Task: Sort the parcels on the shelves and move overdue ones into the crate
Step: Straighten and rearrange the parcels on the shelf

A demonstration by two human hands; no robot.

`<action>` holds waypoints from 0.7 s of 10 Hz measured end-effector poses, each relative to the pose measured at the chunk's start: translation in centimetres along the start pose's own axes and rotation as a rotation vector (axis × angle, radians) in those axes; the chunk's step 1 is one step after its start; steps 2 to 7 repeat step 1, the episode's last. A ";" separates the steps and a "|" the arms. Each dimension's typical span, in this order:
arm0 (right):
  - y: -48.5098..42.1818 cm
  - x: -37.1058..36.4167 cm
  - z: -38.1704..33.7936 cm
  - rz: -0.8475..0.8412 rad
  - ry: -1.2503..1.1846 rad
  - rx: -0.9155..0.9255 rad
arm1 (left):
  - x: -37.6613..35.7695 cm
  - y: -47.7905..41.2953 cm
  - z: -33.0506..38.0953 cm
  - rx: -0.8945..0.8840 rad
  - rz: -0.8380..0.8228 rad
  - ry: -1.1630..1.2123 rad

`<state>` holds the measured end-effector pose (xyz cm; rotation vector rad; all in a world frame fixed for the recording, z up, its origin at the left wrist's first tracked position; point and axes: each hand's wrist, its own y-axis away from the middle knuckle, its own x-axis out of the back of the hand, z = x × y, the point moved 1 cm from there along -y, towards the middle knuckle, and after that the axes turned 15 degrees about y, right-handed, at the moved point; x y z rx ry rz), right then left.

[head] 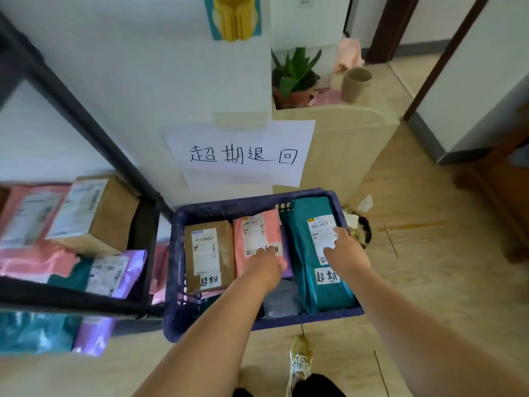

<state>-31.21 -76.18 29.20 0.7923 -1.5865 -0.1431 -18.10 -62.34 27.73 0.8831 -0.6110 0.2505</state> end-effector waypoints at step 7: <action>2.4 0.4 -2.8 0.024 -0.043 0.062 | 2.9 1.8 -1.2 -0.064 0.057 0.005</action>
